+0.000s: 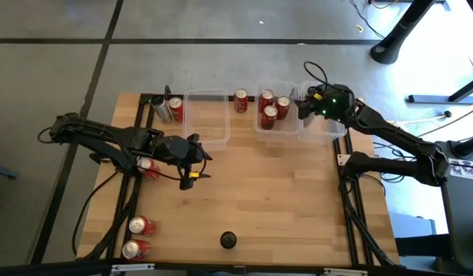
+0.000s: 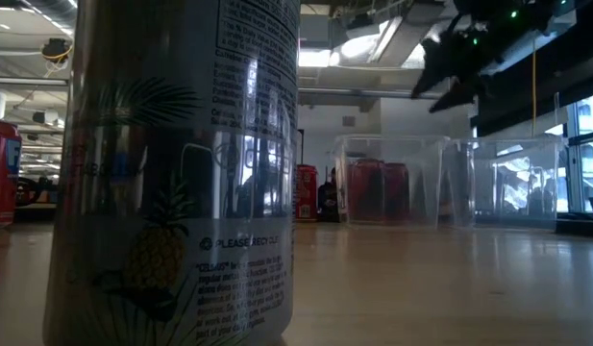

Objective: Sort soda cans
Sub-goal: Move the bottom white and yellow soda can to the center of the table

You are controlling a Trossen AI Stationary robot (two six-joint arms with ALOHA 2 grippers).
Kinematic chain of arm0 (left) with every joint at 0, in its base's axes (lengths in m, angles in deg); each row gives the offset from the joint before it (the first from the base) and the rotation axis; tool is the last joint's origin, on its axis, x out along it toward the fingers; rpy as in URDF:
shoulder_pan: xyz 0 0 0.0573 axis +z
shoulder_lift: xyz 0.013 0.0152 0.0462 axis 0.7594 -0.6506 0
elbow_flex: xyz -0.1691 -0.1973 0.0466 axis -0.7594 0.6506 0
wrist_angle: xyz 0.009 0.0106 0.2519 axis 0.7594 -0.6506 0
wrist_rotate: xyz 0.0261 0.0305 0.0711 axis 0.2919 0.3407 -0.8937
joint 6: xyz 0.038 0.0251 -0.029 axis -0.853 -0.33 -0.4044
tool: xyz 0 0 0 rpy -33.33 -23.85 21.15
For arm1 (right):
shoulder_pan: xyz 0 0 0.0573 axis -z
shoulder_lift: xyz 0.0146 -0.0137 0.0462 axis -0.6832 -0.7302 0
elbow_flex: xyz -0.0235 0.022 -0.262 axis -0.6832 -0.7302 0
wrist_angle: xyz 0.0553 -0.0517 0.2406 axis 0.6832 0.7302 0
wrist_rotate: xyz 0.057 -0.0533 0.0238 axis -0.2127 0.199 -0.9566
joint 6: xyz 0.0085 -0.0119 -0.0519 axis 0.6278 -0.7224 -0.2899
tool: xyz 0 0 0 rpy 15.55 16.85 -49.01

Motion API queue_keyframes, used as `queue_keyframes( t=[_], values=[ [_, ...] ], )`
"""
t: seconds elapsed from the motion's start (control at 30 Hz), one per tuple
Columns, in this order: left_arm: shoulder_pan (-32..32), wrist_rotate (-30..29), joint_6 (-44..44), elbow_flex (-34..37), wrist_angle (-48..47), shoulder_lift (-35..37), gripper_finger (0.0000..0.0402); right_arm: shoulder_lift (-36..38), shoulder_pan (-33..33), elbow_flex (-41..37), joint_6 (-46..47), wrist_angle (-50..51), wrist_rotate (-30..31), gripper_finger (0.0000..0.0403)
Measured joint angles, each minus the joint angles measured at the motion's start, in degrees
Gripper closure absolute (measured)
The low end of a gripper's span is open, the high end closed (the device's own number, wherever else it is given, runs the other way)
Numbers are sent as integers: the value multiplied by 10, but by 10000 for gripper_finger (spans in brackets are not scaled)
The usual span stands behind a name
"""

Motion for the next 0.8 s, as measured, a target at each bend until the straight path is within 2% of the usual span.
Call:
queue_keyframes(
  t=[0.2, 0.3, 0.4, 0.47, 0.63, 0.8],
  values=[
    [0, 21, 39, 0, -1, -5, 110, 25, -109, 0, -27, -41, -28, 116],
    [1, 21, 42, 0, 4, -20, 78, 23, -189, 0, -30, -44, 2, 116],
    [5, 15, 41, 0, 19, -43, 28, 17, -260, 0, -33, -48, 47, 116],
    [5, -4, 84, 0, 30, -53, 9, 17, -302, 0, -35, -48, 60, 116],
    [-15, 11, 168, 0, 61, -56, 29, 9, -419, 0, -11, -58, 86, 116],
    [-122, 16, 185, 0, 143, -67, 40, -18, -533, 0, -1, -109, 134, 116]
  ],
)
